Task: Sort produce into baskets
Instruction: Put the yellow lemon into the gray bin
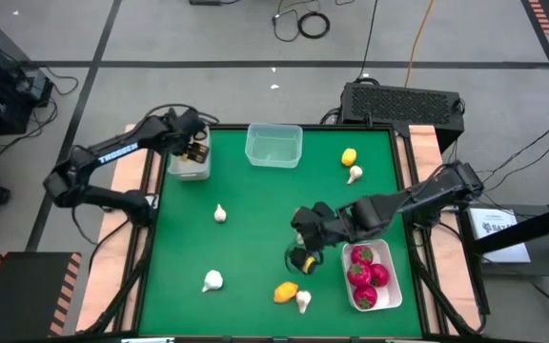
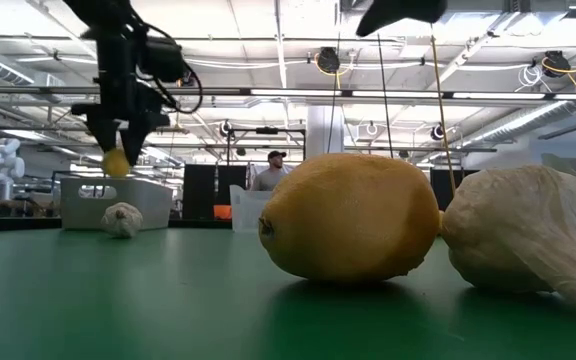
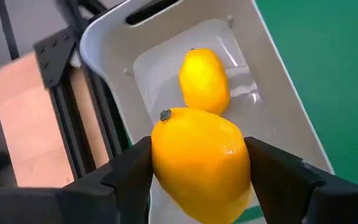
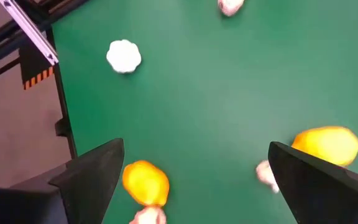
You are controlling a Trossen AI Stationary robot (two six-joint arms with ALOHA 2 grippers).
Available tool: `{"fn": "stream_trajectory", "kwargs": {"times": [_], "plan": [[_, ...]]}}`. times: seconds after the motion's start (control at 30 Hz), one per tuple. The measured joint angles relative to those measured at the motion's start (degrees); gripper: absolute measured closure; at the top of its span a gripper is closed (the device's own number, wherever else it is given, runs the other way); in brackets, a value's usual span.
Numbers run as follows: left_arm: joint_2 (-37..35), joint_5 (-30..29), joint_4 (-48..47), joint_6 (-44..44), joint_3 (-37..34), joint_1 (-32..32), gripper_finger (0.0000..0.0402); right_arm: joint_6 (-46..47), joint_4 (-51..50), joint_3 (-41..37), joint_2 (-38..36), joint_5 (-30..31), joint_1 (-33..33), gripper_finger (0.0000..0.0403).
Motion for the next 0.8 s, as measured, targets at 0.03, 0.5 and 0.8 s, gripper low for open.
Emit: {"fn": "stream_trajectory", "kwargs": {"times": [0.03,0.5,0.8], "plan": [[0.62,0.01,0.22,1.20,0.00,-0.01,0.0148,1.38,-0.53,0.00,0.00,1.10,0.87,0.0014],[0.82,3.63,-0.64,6.08,0.00,-0.03,0.0064,8.72,-4.59,0.00,0.11,7.42,5.75,0.0014],[-4.42,15.88,1.27,5.85,0.00,-2.52,0.0063,11.85,-7.32,0.00,0.10,10.21,4.70,0.0014]]}}
